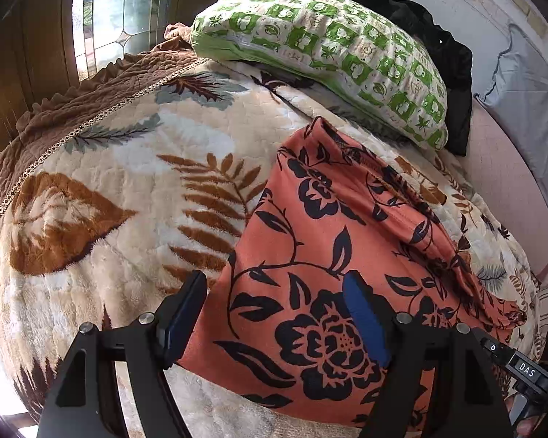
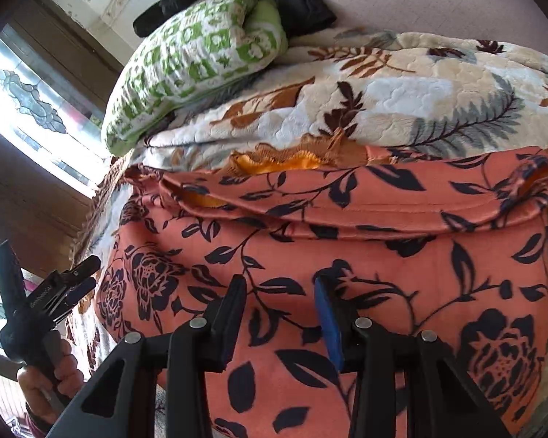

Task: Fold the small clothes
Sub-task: 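Lower the hem onto the top and open both grippers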

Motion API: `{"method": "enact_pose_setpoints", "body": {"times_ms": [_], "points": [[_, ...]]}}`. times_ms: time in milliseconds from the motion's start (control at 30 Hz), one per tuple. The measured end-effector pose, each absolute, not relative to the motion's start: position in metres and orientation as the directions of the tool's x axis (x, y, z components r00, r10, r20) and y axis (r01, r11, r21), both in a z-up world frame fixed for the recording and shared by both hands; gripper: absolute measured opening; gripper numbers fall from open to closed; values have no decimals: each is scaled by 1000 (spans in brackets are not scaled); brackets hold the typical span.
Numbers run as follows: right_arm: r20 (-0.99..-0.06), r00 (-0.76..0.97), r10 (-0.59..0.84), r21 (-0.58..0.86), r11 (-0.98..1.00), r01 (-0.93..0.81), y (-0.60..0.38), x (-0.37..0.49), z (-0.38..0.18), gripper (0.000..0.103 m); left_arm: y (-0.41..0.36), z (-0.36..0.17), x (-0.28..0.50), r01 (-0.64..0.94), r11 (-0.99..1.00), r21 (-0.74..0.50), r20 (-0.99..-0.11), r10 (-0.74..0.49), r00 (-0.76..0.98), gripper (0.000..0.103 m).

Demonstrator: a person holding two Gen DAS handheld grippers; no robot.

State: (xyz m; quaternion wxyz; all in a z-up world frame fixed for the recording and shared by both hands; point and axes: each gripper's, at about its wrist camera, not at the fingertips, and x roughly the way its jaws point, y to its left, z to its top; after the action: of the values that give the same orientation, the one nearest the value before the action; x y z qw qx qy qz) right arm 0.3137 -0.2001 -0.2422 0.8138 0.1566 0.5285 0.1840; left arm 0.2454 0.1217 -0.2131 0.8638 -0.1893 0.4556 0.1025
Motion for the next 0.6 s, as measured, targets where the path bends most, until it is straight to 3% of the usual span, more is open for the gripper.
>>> {"method": "enact_pose_setpoints", "body": {"times_ms": [100, 200, 367, 600], "points": [[-835, 357, 419, 411, 906, -101, -175, 338, -253, 41, 128, -231, 259, -367, 916, -161, -858, 54, 511, 77], [-856, 388, 341, 346, 936, -59, -156, 374, -255, 41, 139, -241, 266, -370, 903, -218, -867, -5, 499, 78], [-826, 503, 256, 314, 949, 32, -155, 439, -246, 41, 139, -237, 270, -323, 924, -203, -866, -16, 500, 78], [-791, 552, 263, 344, 938, 46, -186, 420, -214, 41, 142, -231, 270, -330, 926, -183, -855, 16, 519, 78]]}}
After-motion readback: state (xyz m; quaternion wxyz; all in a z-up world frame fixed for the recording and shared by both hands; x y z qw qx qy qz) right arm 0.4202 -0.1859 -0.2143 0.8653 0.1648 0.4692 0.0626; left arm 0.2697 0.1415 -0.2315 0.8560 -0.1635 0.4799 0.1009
